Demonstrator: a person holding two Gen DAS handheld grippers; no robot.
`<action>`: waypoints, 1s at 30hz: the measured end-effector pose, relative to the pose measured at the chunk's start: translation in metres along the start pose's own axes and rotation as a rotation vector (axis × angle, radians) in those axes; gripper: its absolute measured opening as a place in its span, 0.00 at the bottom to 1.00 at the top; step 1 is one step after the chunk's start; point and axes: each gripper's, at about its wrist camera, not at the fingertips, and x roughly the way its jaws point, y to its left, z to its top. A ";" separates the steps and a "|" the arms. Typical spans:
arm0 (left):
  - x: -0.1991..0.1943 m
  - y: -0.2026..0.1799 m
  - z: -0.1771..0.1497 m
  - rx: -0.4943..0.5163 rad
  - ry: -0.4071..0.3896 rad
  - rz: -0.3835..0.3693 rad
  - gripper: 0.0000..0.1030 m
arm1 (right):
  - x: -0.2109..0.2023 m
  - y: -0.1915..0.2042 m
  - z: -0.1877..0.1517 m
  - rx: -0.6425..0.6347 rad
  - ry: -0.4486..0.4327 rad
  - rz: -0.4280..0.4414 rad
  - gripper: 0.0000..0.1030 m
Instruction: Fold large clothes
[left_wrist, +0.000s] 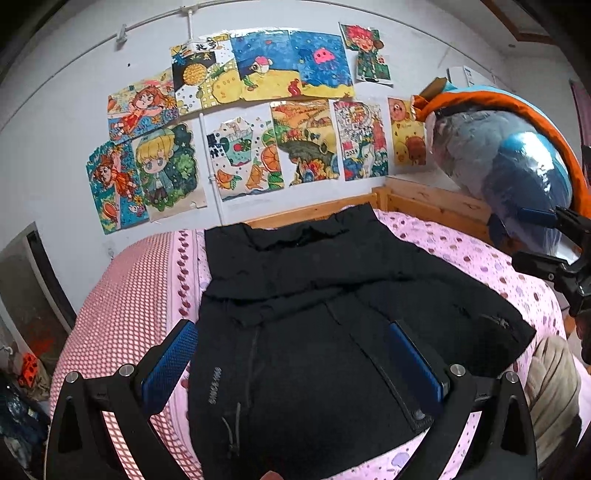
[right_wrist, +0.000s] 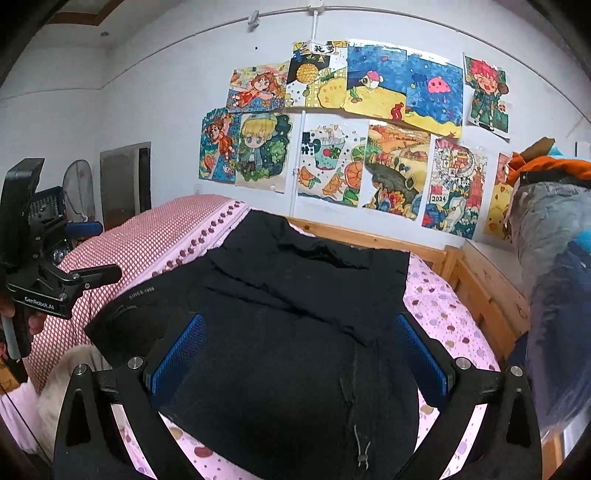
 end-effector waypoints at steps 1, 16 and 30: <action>0.000 -0.001 -0.005 0.002 0.001 -0.003 1.00 | 0.001 -0.001 -0.004 0.006 0.007 0.000 0.97; 0.004 -0.030 -0.080 0.151 0.039 -0.022 1.00 | 0.017 0.004 -0.075 0.013 0.137 0.045 0.97; 0.020 -0.038 -0.127 0.177 0.146 -0.011 1.00 | 0.027 -0.001 -0.118 -0.035 0.281 0.022 0.97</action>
